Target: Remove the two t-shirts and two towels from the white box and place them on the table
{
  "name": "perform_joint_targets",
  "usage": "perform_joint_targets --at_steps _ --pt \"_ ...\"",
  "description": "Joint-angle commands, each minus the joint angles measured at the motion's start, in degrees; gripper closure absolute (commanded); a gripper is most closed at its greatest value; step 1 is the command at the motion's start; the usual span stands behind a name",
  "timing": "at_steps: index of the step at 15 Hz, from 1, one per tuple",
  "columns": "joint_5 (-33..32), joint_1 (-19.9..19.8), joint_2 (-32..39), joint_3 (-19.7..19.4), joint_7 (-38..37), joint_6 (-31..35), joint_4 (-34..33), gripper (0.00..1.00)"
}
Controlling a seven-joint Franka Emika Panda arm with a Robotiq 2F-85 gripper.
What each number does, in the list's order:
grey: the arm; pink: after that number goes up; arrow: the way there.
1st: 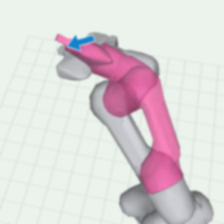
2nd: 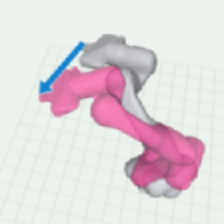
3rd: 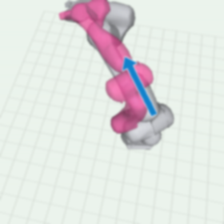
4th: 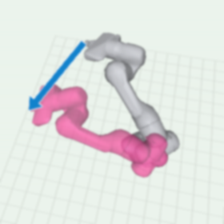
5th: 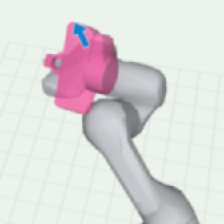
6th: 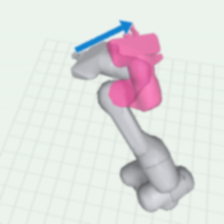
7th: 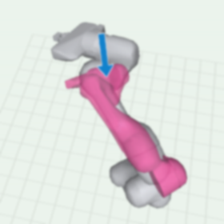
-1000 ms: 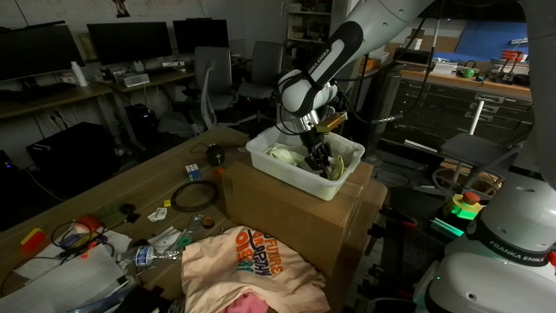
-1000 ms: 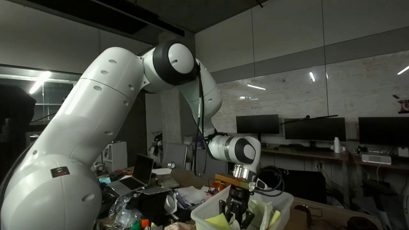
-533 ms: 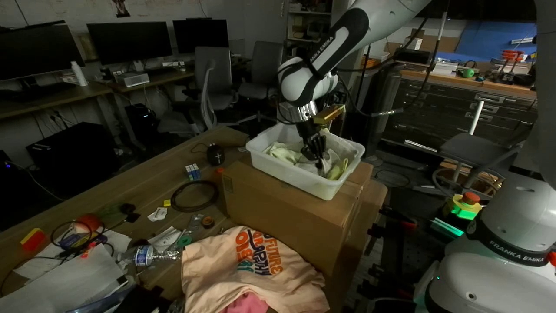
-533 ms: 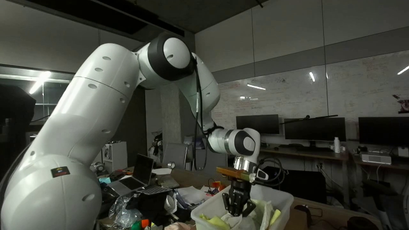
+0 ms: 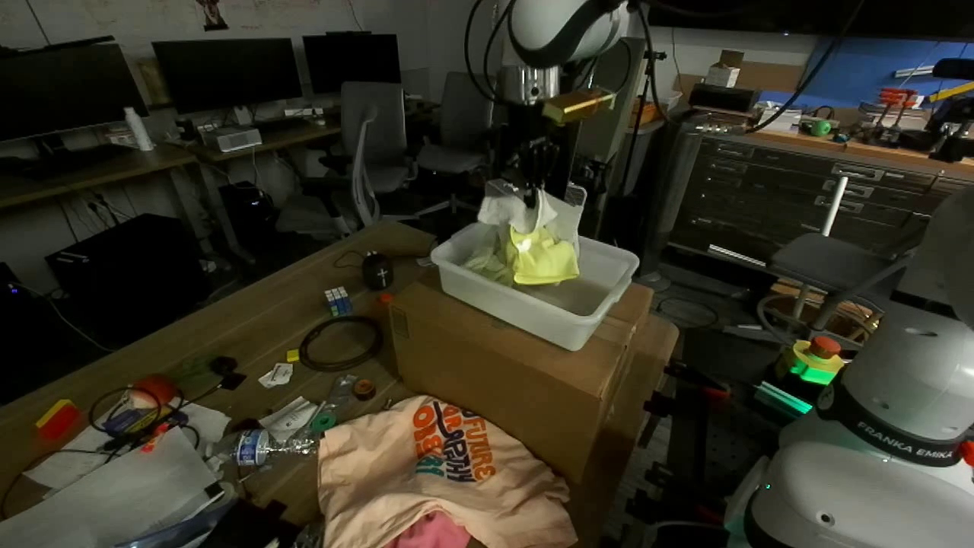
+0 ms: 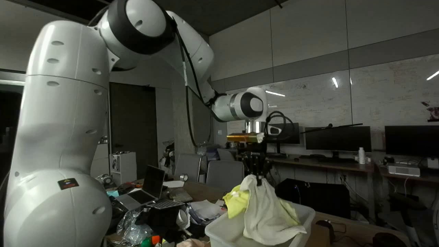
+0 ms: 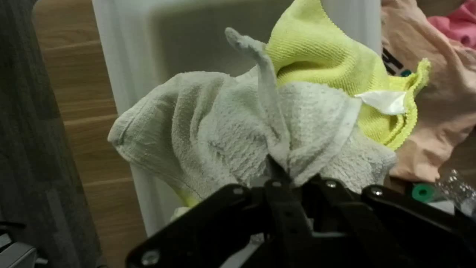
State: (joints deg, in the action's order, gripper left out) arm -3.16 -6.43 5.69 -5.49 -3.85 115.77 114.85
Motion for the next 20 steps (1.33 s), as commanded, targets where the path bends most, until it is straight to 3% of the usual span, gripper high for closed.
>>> perform_joint_targets --at_steps 1,6,13,20 --pt "-1.60 1.60 -8.99 0.49 -8.71 1.68 1.40 0.96" --pt "-4.17 2.36 -16.36 3.55 -17.83 3.70 -0.20 0.96" --pt "-9.90 3.18 -21.24 11.19 -26.45 4.28 -5.78 0.96" --pt "-9.63 7.50 -17.98 17.26 -24.11 0.98 -12.80 0.96"
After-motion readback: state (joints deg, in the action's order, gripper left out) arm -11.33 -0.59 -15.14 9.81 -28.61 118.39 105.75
